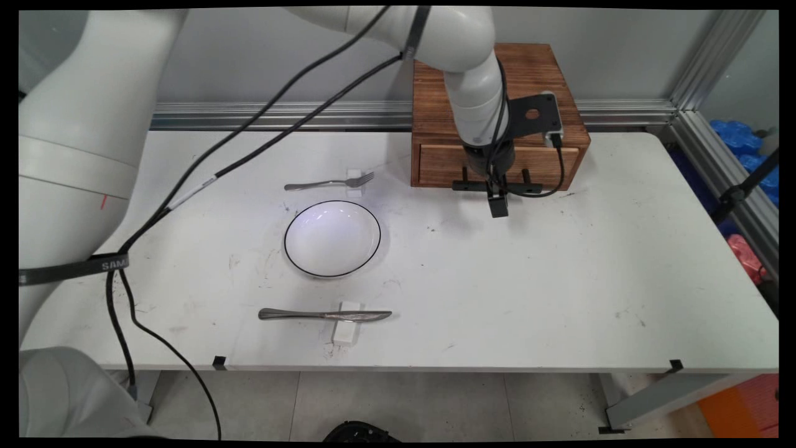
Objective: Open the drawer
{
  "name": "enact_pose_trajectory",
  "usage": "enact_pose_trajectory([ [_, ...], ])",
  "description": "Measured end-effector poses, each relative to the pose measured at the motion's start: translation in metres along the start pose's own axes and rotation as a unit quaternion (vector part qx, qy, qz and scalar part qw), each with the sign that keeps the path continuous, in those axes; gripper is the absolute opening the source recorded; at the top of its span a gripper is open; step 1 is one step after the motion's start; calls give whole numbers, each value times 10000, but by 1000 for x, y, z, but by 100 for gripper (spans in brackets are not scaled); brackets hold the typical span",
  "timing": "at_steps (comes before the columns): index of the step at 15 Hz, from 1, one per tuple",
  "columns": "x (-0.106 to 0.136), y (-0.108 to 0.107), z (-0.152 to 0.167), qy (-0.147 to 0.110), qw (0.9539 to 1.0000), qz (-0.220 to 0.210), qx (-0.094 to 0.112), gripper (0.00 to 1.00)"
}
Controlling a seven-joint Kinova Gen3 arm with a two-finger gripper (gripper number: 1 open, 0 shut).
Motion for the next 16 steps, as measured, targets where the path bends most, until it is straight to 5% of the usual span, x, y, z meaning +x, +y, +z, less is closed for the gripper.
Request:
enact_pose_trajectory([
  [16,21,-2,43,-180,9997,-145,-91,100],
])
